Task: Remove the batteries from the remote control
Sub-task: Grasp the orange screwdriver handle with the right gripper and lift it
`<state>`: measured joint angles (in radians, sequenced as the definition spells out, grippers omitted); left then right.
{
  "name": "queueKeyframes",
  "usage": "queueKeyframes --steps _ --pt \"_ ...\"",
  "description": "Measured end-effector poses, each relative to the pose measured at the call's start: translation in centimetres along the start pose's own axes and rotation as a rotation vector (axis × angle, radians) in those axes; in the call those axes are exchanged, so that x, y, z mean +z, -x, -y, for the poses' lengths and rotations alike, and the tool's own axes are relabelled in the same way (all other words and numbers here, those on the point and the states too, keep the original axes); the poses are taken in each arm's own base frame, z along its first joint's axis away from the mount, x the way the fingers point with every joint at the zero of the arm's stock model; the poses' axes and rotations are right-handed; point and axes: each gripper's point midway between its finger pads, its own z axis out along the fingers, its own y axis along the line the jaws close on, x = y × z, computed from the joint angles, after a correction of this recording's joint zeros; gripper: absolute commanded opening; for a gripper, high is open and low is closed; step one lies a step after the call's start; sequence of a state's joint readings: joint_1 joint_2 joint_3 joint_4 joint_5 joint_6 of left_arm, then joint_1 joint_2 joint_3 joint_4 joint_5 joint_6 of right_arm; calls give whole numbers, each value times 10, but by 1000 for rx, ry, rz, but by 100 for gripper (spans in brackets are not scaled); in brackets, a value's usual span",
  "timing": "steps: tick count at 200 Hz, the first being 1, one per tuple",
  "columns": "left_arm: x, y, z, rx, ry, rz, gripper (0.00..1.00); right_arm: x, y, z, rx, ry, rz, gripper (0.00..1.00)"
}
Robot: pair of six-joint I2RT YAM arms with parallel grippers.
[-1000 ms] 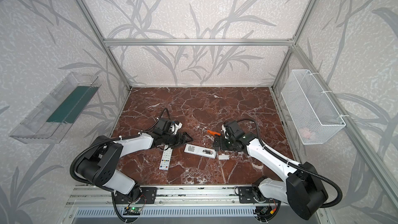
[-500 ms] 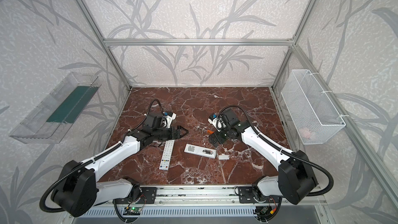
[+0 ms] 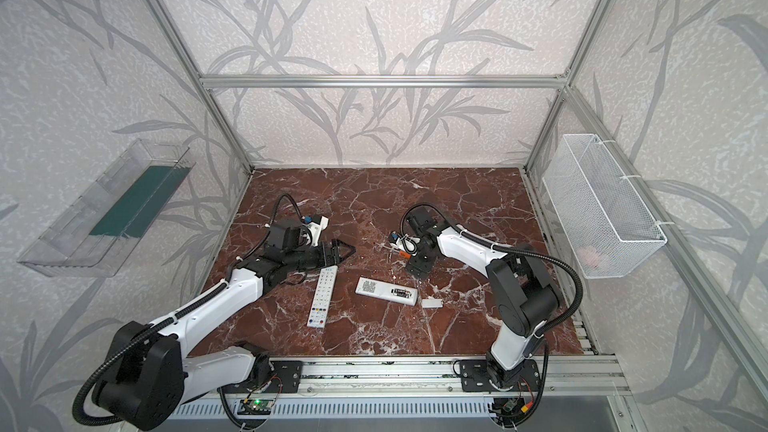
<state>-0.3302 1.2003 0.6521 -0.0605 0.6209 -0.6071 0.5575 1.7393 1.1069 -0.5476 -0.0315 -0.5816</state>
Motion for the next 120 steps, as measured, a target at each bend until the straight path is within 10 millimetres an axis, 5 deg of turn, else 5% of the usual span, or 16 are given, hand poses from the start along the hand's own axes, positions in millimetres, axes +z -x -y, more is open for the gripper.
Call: queueKeyframes --steps 48,120 --pt "5 4 -4 -33 -21 -1 90 15 -6 10 -24 -50 -42 81" --pt "9 2 -9 -58 -23 -22 89 26 -2 16 10 -11 -33 49"
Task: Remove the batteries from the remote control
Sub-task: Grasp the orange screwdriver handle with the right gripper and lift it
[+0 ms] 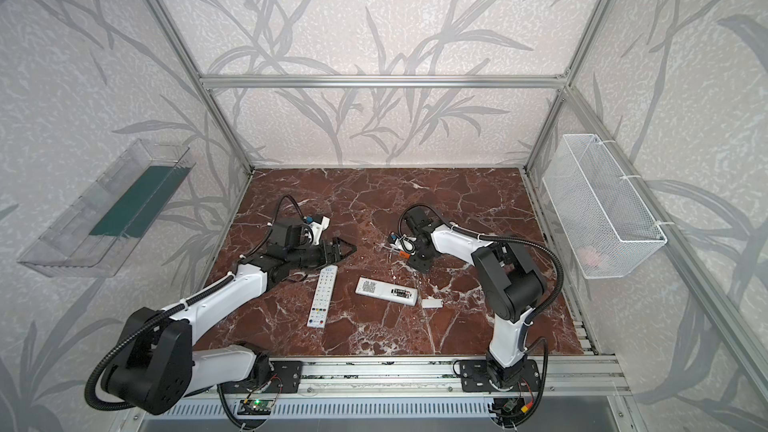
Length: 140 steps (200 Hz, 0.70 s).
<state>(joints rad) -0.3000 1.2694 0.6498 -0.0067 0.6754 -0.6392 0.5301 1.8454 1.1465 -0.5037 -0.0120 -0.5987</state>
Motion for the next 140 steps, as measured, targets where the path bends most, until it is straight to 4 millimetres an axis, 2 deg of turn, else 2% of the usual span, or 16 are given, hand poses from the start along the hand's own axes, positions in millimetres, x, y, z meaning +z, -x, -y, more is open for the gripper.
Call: queueKeyframes --steps 16,58,114,140 --pt "0 0 0 -1 0 -2 89 1 1 0 10 11 9 40" --pt "2 -2 -2 -6 0 -11 89 -3 9 -8 38 60 53 30" --pt "3 -1 1 -11 -19 -13 89 -31 26 -20 103 131 177 22" --pt "4 1 6 -13 -41 -9 88 -45 31 -32 147 193 245 20"
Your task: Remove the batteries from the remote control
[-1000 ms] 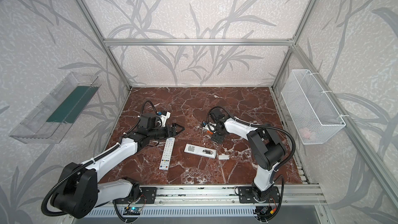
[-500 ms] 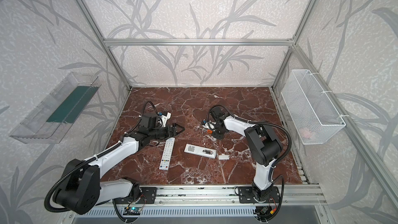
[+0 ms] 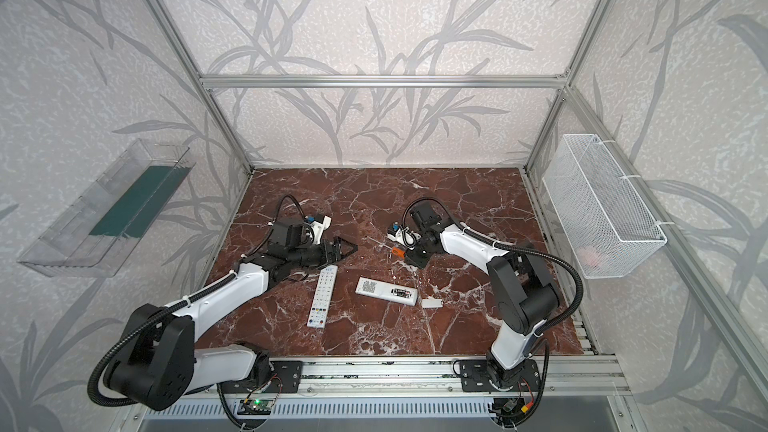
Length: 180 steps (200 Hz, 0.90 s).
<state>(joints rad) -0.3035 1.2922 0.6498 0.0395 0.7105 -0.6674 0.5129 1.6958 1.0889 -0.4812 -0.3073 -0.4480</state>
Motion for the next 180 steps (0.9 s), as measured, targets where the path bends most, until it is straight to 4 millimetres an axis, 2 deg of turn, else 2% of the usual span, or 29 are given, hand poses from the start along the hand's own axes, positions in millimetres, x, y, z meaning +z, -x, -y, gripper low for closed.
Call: queueKeyframes --steps 41,78,107,131,155,180 --pt "6 -1 11 -26 -55 -2 86 -13 5 -33 90 126 122 18" --pt "20 -10 23 -34 -92 -33 83 -28 14 -59 160 255 224 17" --pt "30 -14 35 -30 -118 -49 76 -39 22 -75 190 346 285 17" --pt "32 -10 46 -15 -144 -38 68 -45 26 -85 213 408 310 17" --pt "32 -5 52 -10 -163 -18 55 -47 27 -90 235 450 320 17" --pt "31 -1 57 -2 -180 2 34 -49 28 -94 257 482 326 17"
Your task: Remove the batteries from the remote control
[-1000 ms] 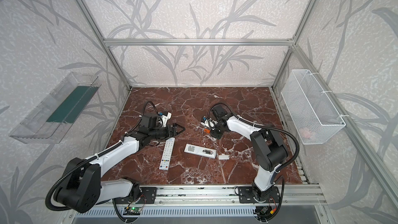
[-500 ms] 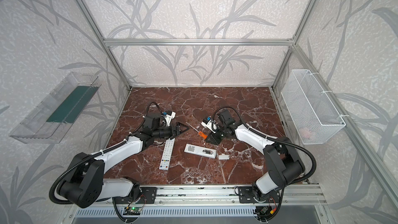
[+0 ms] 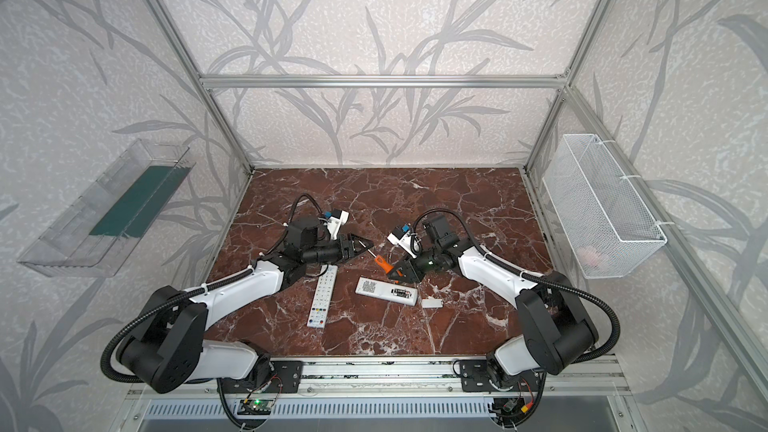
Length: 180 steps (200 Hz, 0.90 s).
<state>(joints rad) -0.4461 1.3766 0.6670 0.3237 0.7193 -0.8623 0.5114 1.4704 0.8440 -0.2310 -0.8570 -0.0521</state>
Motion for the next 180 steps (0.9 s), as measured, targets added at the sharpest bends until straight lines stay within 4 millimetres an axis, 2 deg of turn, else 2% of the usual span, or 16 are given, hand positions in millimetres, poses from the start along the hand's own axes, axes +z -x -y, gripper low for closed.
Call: queueKeyframes --steps 25,49,63,66,68,84,95,143,180 --pt "-2 4 5 5 -14 20 12 0 2 -3 23 21 7 17" --pt "-3 8 16 6 -48 33 2 2 1 -2 38 39 3 22" --pt "-3 8 17 7 -50 33 0 2 1 -2 45 45 4 41" --pt "-3 8 17 5 -50 33 0 2 1 -2 44 45 6 48" --pt "-3 8 17 4 -50 33 0 2 1 -2 46 45 7 49" --pt "-3 8 16 -1 -46 36 0 -1 5 2 76 31 22 76" --pt "-2 8 14 -12 -41 38 0 -6 10 6 89 15 54 100" --pt "-4 21 9 -152 -32 122 0 -48 36 32 325 -104 287 100" --pt "0 40 3 -303 -75 237 0 -52 49 29 476 -49 349 99"
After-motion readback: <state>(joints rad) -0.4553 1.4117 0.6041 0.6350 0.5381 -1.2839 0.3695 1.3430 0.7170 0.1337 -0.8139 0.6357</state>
